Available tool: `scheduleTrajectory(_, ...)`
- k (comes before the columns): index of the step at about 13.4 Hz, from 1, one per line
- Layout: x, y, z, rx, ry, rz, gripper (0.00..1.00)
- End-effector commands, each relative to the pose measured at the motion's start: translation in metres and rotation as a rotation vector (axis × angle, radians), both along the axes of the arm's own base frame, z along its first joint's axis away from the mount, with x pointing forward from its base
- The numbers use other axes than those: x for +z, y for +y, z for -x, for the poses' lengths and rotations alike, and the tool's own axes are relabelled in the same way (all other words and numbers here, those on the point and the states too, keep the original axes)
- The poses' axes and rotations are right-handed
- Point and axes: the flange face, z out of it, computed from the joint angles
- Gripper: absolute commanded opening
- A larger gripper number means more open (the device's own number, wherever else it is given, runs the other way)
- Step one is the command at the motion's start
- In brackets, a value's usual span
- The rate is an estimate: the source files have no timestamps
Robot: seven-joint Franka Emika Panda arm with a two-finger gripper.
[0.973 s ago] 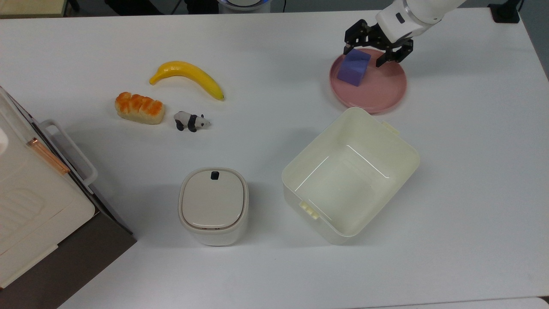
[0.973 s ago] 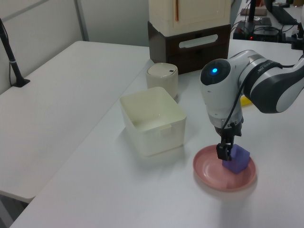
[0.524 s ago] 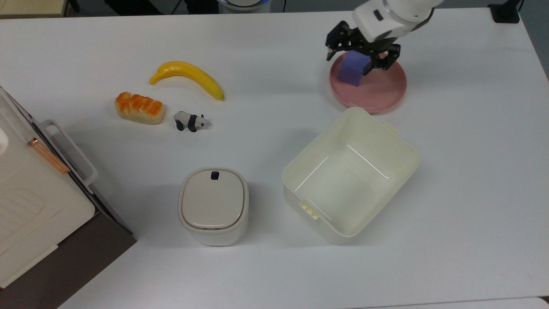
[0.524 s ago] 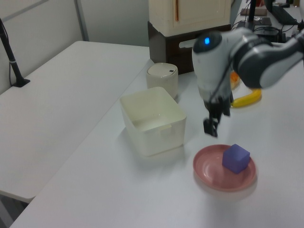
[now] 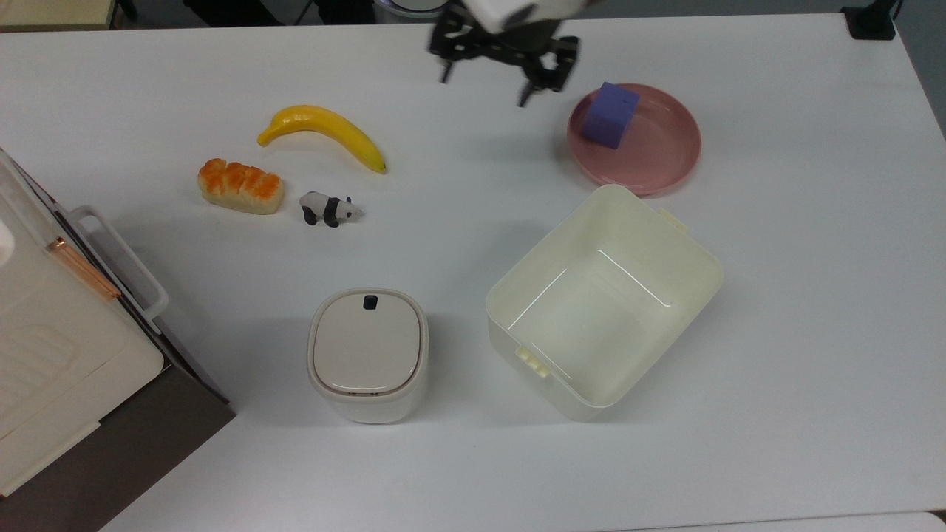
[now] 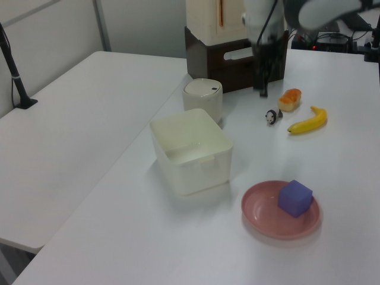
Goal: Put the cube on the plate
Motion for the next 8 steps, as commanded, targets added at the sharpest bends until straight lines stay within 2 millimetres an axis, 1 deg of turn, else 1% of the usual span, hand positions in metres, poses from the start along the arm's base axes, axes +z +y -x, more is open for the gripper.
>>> scheduleTrajectory(1, 0.041, -0.097, 0.006, 0.005, 0.006, -0.075, 1.00)
scheduleTrajectory(2, 0.057, -0.124, 0.008, 0.004, -0.014, -0.092, 1.00)
scheduleTrajectory(3, 0.069, -0.147, 0.010, 0.016, -0.027, -0.109, 1.00)
scheduleTrajectory(5, 0.095, -0.200, 0.016, 0.024, -0.067, -0.135, 1.00)
scheduleTrajectory(7, 0.107, -0.249, 0.025, 0.009, -0.089, -0.151, 1.00)
scheduleTrajectory(8, 0.111, -0.263, 0.030, 0.011, -0.098, -0.148, 1.00)
